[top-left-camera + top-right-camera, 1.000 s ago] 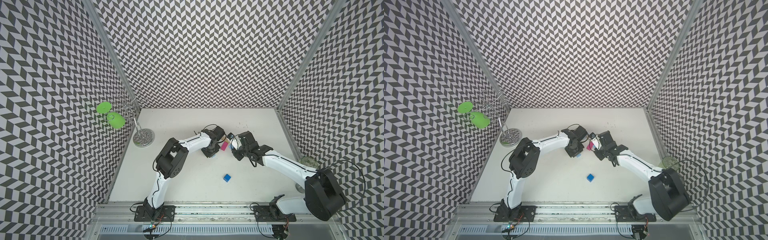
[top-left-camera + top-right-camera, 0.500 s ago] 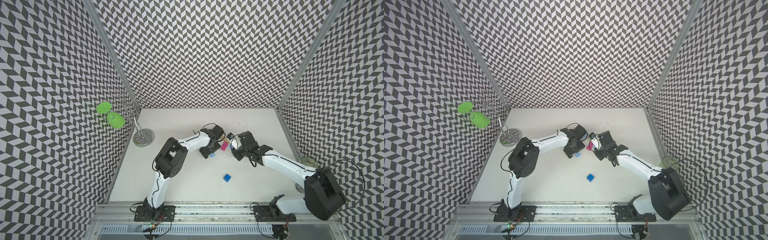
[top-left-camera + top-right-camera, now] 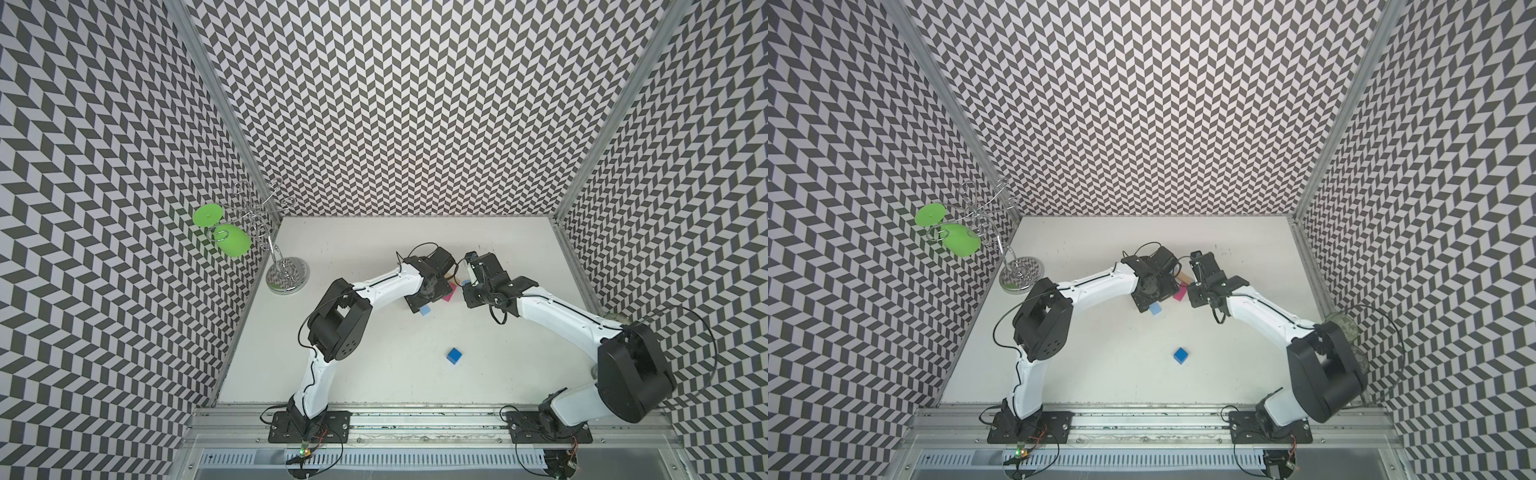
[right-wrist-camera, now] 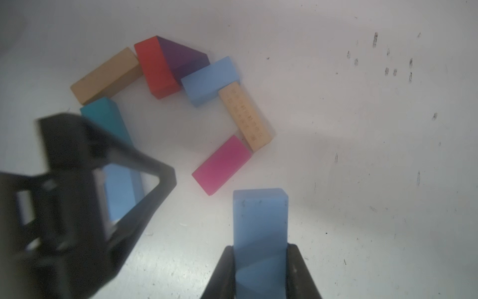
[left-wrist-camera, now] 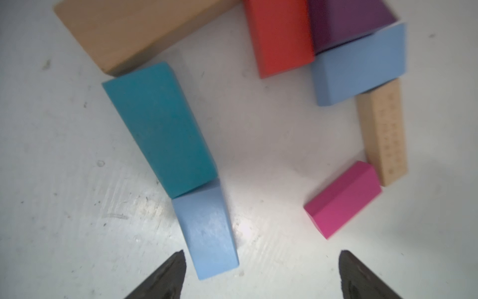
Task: Assemble a heart with building blocks
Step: Assemble the building block at the center of the board.
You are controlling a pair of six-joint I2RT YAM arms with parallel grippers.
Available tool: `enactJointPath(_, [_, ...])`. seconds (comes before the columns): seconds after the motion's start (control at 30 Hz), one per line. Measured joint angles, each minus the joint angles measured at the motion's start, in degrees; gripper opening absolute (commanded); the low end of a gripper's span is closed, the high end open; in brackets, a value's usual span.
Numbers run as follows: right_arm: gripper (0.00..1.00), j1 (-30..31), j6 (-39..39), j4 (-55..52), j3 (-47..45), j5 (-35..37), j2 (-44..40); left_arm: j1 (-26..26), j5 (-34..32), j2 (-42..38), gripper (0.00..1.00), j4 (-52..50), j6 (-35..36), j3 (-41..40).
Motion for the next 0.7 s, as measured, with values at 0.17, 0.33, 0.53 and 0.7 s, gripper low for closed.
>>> enactJointPath(0.17, [0.0, 2.1, 13.4, -4.7, 0.2, 0.1, 1.6, 0.1, -3.3, -10.1, 0.97, 4.0, 4.9, -1.8])
enactJointPath(0.33, [0.0, 5.9, 24.9, -7.0, 0.3, -0.7, 3.0, 1.8, -6.5, -20.9, 0.96, 9.9, 10.4, -11.3])
enactJointPath(0.53, [0.0, 8.9, 35.0, -8.1, 3.0, -1.6, 6.7, 8.5, -6.3, -30.4, 0.96, 14.1, 14.9, -27.1])
enactJointPath(0.7, [0.0, 10.3, 40.0, -8.1, 5.4, -2.9, 10.9, 11.9, -5.4, -32.5, 0.96, 15.2, 18.0, -31.0])
